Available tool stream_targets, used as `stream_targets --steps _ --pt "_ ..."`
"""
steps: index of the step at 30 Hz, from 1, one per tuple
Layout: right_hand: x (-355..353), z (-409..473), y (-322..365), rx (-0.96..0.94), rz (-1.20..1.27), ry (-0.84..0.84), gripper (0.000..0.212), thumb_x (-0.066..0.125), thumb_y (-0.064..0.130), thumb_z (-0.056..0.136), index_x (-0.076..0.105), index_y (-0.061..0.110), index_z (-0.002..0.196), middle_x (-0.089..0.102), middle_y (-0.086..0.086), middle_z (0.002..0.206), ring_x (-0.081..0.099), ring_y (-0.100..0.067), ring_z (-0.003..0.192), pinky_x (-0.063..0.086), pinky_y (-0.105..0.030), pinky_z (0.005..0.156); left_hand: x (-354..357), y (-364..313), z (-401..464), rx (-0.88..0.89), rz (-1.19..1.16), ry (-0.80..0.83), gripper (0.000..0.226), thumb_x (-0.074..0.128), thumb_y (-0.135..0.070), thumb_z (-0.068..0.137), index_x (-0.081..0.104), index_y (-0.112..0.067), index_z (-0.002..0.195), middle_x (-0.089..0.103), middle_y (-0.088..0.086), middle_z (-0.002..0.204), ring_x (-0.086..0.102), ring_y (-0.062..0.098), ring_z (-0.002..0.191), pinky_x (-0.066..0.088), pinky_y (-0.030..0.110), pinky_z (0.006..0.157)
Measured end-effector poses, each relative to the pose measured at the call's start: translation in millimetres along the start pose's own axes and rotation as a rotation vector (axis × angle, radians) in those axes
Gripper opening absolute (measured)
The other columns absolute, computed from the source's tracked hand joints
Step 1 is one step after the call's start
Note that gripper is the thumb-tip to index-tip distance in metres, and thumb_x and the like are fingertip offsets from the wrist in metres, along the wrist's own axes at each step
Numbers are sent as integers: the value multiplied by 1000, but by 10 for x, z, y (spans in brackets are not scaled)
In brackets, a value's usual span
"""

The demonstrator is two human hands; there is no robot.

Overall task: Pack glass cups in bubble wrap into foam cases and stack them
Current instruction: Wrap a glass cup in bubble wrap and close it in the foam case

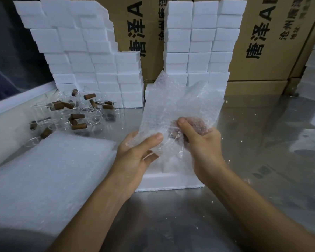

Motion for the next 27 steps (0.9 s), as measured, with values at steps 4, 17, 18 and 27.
stream_targets --steps 4,17,18,27 --pt "-37 -1 84 -108 -37 -5 7 72 13 89 74 6 91 76 -8 86 74 -23 83 60 -34 73 2 -34 -18 14 93 36 58 80 -16 68 63 -4 121 71 13 115 70 28 105 58 36 85" --pt "21 -27 153 -110 -200 181 7 76 15 86 74 13 80 68 8 61 61 -2 53 48 -14 51 -14 -97 -45 -14 197 -7 58 80 -39 69 65 -20 122 72 4 116 69 25 108 55 45 88" --pt "23 -30 149 -101 -196 185 7 76 15 86 73 13 80 67 9 59 61 -1 52 47 -14 50 -6 -80 -41 -53 143 -11 59 77 -44 73 64 -19 124 71 6 119 67 27 111 53 48 93" --pt "82 -78 101 -166 -240 168 11 75 11 86 71 5 77 60 5 51 52 -8 42 45 -22 44 -57 -96 -15 12 52 -229 19 60 -23 96 69 -10 107 74 13 107 71 29 101 56 51 90"
Point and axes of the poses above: each hand's wrist, its own z-axis towards the middle knuckle, its own x-axis out of the palm, y = z × x, the point moved 5 cm from there along z, towards the middle knuckle
